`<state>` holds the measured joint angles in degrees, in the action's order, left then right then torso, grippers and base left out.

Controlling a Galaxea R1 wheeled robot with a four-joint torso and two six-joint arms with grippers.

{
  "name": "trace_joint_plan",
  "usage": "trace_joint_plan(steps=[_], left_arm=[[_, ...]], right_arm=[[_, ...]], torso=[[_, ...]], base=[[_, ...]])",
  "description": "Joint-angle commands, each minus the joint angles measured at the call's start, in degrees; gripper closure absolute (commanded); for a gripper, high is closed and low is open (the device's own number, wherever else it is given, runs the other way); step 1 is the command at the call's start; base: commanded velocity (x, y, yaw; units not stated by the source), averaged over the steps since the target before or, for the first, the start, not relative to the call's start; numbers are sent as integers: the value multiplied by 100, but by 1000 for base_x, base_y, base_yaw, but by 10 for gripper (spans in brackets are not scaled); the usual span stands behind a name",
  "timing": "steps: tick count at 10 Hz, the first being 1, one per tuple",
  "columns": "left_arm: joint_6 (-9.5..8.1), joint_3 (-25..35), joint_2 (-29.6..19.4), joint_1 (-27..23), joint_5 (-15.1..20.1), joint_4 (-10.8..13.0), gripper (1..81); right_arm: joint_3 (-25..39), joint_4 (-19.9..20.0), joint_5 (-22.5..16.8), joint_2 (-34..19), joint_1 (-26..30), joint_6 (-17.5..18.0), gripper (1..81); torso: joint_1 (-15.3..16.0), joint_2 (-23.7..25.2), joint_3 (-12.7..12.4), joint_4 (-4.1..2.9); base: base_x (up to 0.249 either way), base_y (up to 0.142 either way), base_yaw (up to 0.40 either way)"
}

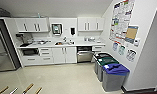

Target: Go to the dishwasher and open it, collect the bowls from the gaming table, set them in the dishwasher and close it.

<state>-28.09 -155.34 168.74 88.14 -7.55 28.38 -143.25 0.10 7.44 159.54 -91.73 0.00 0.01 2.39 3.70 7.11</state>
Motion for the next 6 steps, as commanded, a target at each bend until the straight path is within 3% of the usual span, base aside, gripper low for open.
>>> trace_joint_plan(steps=[1,6], left_arm=[[14,-14,-51,-248,210,18,811],[23,-5,-33,-248,201,45,811]], right_arm=[[35,-54,-313,-130,203,-18,811],[18,-45,-304,-139,186,-18,811]], torso=[[0,0,0,0],[-1,0,0,0]], base=[[202,0,0],[202,0,0]])
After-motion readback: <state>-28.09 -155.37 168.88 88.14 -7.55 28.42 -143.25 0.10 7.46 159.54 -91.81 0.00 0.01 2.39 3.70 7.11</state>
